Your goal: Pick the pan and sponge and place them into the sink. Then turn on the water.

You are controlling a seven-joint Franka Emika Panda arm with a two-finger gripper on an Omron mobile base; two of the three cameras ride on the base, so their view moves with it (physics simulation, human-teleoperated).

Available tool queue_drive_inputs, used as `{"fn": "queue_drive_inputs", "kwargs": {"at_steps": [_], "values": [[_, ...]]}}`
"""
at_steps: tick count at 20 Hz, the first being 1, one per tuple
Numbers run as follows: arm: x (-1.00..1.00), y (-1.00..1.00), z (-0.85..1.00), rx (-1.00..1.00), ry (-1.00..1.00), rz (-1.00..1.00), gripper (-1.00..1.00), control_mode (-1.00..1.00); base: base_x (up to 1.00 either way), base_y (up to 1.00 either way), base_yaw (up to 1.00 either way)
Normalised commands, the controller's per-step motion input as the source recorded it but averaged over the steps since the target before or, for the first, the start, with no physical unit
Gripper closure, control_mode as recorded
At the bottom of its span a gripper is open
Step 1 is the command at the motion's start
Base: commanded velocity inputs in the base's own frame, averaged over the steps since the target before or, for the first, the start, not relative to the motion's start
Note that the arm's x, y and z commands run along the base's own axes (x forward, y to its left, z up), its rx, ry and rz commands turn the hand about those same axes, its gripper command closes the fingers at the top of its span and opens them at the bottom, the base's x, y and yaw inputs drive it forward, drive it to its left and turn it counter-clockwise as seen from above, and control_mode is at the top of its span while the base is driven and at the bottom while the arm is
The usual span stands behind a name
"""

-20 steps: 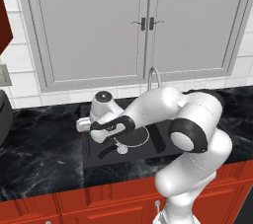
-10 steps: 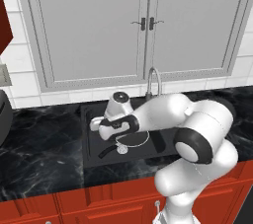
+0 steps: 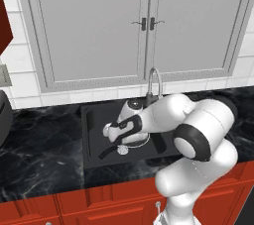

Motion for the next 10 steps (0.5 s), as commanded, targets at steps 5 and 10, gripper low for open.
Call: {"fn": "queue_drive_inputs", "kwargs": {"at_steps": [5,10], "values": [[0.06,-0.39,-0.18,0.0,0.0,0.0,1.0,-1.0,0.0,0.0,0.0],[0.13,-0.37,-0.05,0.0,0.0,0.0,1.0,-1.0,0.0,0.0,0.0]]}}
